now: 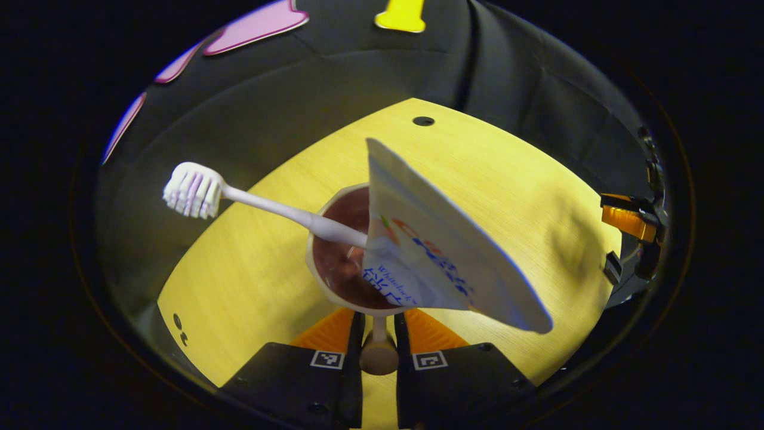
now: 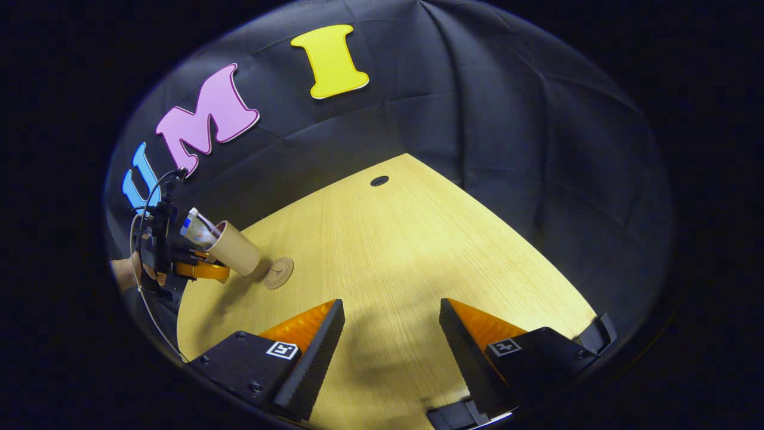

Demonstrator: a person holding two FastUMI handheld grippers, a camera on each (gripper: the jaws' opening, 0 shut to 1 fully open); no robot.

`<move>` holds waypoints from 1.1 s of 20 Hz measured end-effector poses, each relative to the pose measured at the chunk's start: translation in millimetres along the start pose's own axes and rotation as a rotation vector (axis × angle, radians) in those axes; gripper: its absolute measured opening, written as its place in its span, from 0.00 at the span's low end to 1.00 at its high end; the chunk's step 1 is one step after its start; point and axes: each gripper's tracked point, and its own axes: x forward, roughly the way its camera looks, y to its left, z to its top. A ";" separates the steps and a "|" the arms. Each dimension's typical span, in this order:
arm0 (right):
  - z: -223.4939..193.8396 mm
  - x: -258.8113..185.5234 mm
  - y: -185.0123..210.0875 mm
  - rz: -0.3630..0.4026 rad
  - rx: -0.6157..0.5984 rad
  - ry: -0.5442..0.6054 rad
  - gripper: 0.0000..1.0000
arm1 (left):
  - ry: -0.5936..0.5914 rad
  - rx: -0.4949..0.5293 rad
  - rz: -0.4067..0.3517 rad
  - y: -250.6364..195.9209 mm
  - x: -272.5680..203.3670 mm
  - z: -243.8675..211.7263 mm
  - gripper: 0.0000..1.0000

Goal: Put the toothbrush and toothpaste on the desktop into the cup, then pick up the cup and place it on the coaster on the desktop.

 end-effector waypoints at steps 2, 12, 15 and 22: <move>-4.2 -0.5 -2.7 -0.002 0.002 0.010 0.98 | 0.021 0.025 -0.018 -6.9 7.4 5.4 0.31; -14.2 6.7 0.2 0.006 -0.004 0.042 0.98 | 0.074 0.022 -0.071 -21.4 21.3 14.7 0.27; -16.1 9.2 0.5 0.008 -0.002 0.049 0.98 | 0.092 0.017 -0.070 -21.4 21.1 14.4 0.27; -24.2 11.9 0.2 0.011 0.010 0.069 0.98 | 0.096 0.011 -0.072 -23.0 20.3 14.5 0.28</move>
